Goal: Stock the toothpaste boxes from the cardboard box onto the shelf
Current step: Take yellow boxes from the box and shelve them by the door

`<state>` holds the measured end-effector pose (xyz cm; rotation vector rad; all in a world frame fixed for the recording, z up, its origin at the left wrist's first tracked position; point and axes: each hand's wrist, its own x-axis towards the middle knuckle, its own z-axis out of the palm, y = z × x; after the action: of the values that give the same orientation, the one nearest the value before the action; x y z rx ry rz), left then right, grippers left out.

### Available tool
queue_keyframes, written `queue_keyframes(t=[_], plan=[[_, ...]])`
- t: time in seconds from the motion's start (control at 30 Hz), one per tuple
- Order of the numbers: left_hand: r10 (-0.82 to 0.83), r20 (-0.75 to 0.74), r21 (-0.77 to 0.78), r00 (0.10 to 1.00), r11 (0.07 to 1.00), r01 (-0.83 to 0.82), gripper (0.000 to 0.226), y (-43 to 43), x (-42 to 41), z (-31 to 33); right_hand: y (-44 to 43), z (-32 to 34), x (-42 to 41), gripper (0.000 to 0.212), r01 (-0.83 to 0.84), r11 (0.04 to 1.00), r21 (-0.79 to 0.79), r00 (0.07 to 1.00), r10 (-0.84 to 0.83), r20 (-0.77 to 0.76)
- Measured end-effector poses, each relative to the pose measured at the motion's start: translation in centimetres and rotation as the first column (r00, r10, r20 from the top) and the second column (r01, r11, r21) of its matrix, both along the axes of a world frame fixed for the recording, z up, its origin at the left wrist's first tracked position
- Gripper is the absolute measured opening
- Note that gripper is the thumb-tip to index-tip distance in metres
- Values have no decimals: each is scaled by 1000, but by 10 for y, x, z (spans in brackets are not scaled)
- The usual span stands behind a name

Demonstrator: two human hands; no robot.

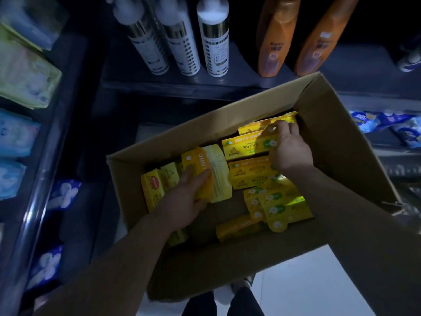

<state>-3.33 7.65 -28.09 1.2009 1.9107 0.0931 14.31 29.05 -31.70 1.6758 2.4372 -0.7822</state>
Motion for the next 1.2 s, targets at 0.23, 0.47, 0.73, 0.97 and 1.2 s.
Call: queue_keyframes(t=[0.23, 0.47, 0.73, 0.97, 1.2], plan=[[87, 31, 117, 996, 989, -90, 59, -13, 8, 8, 3, -3, 10, 57, 83, 995, -58, 996, -85, -35], [217, -9, 157, 976, 964, -213, 78, -13, 22, 9, 6, 7, 20, 20, 44, 999, 12, 999, -44, -24], [396, -105, 272, 912, 894, -357, 53, -3, 10, 62, -7, 69, 17, 26, 51, 994, -94, 964, -74, -256], [580, 144, 282, 802, 753, -595, 43, -7, -18, 130, -17, 167, 9, 26, 100, 992, -71, 915, -120, -384], [655, 416, 296, 631, 558, -775, 35, -7, -45, 215, -29, 276, -13, 11, 156, 971, -181, 800, -232, -553]])
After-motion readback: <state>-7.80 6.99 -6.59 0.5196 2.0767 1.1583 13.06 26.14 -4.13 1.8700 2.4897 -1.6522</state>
